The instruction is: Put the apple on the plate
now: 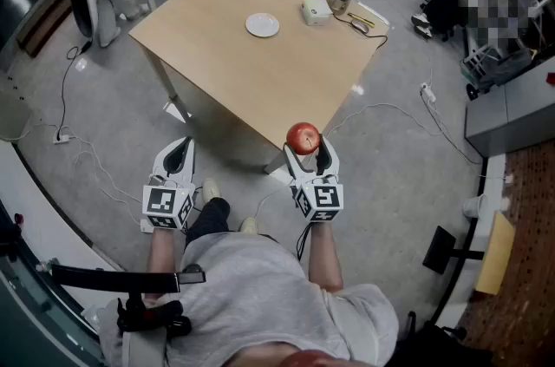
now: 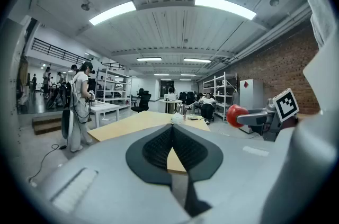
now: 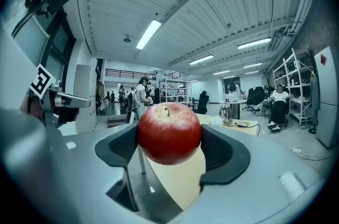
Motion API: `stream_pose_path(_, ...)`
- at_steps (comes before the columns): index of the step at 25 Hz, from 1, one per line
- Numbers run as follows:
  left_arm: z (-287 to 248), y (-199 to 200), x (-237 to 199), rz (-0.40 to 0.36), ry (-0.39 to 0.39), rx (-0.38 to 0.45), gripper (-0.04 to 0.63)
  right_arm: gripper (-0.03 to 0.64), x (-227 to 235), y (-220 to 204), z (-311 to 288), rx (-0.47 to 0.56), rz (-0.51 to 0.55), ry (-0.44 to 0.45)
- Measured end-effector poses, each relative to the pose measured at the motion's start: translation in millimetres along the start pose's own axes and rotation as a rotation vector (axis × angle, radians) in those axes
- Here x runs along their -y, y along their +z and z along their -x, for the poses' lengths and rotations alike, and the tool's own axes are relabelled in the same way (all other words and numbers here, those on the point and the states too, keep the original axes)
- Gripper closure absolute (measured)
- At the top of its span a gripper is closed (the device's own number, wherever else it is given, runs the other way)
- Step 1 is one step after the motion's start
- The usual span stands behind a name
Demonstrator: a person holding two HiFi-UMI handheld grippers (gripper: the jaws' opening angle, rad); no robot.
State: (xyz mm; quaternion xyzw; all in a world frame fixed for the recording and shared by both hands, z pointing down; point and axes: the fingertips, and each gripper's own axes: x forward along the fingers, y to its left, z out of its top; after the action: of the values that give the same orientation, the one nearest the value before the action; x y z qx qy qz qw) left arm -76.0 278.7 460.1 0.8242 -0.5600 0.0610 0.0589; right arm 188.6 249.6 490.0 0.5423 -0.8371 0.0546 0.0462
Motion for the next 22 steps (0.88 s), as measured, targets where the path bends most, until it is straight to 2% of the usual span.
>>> stream_pose_path(6,-20,5,-22,-0.001,0.0,0.002,0.575,0.242,-3,17,-29,0.047,-0.042,0.016)
stream_pose_path(15,-45,23,-63,-0.002,-0.007,0.008,0.576,0.242,-16,33,-76,0.037,-0.034,0.015)
stream_pose_path(22,-57,30,-112,-0.013,-0.016,0.005,0.575,0.242,-41,41,-116,0.026,-0.042,0.009)
